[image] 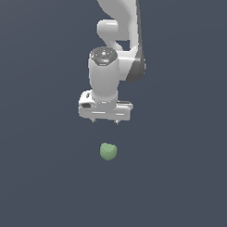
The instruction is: Pick up the object and move it to a goal position.
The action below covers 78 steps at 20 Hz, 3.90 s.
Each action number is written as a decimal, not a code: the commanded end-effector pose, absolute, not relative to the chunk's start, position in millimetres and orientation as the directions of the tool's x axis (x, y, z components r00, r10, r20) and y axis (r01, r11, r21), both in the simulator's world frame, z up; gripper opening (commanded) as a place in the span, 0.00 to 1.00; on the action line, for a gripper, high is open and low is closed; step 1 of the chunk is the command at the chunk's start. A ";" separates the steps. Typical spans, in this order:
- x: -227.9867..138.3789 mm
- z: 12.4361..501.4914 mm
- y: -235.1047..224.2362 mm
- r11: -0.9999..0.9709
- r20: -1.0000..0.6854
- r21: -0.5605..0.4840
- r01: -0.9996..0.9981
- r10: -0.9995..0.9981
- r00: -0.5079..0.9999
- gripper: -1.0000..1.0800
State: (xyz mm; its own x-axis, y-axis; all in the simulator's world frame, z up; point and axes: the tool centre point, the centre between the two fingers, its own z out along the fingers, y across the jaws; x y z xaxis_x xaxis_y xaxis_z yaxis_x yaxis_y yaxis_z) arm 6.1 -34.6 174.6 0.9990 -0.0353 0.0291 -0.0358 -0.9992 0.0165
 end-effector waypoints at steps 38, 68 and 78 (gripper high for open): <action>35.1 154.6 -21.9 -0.915 0.003 0.028 0.403 0.403 0.915 0.96; 86.7 111.7 -18.4 -0.338 -0.007 0.003 0.941 0.941 0.338 0.96; 94.0 105.2 -19.4 -0.221 -0.001 0.000 0.975 0.975 0.221 0.96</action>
